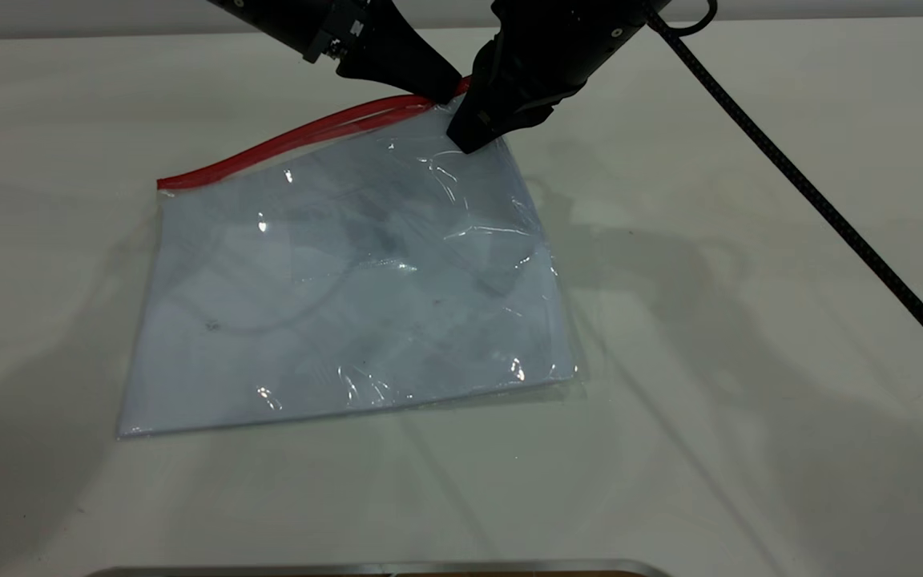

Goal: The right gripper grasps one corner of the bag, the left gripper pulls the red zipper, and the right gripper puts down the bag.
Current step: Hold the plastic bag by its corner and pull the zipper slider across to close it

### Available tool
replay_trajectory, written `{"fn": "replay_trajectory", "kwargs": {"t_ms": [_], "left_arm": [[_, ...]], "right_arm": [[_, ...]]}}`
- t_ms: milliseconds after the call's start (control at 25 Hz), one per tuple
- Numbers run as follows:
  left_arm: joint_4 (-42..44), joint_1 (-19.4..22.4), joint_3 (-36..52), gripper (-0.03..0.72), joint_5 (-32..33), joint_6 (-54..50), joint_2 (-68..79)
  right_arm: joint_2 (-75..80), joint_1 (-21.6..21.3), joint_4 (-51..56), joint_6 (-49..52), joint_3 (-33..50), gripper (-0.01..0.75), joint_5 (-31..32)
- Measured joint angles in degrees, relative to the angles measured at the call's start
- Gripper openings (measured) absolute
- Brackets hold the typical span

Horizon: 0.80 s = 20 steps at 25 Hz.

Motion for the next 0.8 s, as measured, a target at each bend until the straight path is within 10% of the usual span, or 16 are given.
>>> {"fn": "replay_trajectory", "kwargs": {"t_ms": [800], "left_arm": [[-0.98,1.0,-0.05,0.076,1.3,0.19,-2.5]], "right_arm": [[-2.96,-2.76,0.6,0.06,-0.18,0.035,3.01]]}}
